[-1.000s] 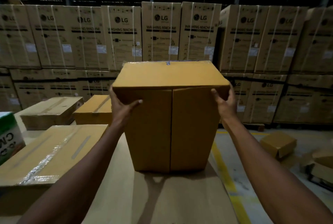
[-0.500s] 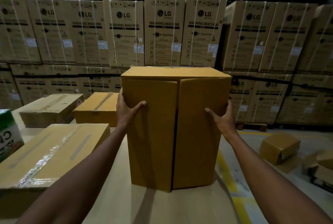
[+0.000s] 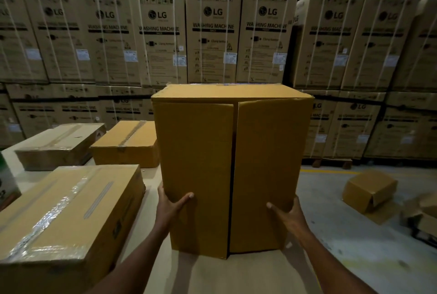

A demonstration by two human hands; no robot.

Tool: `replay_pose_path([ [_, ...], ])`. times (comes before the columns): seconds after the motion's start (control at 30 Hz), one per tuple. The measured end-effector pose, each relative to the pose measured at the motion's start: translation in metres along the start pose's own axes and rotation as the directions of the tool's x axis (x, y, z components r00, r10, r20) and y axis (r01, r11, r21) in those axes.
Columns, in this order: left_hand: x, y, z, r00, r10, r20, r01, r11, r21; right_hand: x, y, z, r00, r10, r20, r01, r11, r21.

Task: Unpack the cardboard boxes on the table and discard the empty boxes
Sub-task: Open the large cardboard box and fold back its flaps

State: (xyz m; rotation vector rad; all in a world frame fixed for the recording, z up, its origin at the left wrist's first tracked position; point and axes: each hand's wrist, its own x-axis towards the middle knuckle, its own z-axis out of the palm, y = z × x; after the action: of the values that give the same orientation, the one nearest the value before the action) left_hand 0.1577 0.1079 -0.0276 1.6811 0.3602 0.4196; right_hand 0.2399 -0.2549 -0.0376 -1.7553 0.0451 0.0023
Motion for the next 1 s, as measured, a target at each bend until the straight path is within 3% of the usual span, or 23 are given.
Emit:
replay_pose_path([
  [0.17,-0.002,-0.027,-0.004,0.987,-0.13,0.097,0.128,0.992,0.023,-0.004,0.015,0.009,0.998,0.052,-0.032,-0.053,0.998,-0.026],
  [0.3,0.001,-0.015,-0.004,0.996,-0.082,0.021,0.081,0.996,0.046,0.002,0.0,0.015,0.991,0.033,-0.127,-0.042,0.997,-0.07],
  [0.4,-0.001,-0.002,-0.009,1.0,0.018,0.023,-0.02,0.996,0.084,0.011,-0.009,0.011,0.973,0.014,-0.232,-0.046,0.99,-0.13],
  [0.53,0.006,0.015,-0.018,0.997,0.059,0.054,-0.066,0.989,0.136,0.017,-0.03,0.005,0.962,-0.067,-0.265,0.012,0.979,-0.204],
  [0.67,0.015,0.031,-0.025,0.996,0.004,0.084,-0.02,0.982,0.19,0.022,-0.05,0.002,0.978,-0.055,-0.203,0.003,0.969,-0.248],
  [1.0,0.026,0.025,-0.039,0.952,-0.246,0.183,0.189,0.94,0.283,0.03,-0.046,-0.014,0.973,0.226,0.04,-0.203,0.93,-0.306],
])
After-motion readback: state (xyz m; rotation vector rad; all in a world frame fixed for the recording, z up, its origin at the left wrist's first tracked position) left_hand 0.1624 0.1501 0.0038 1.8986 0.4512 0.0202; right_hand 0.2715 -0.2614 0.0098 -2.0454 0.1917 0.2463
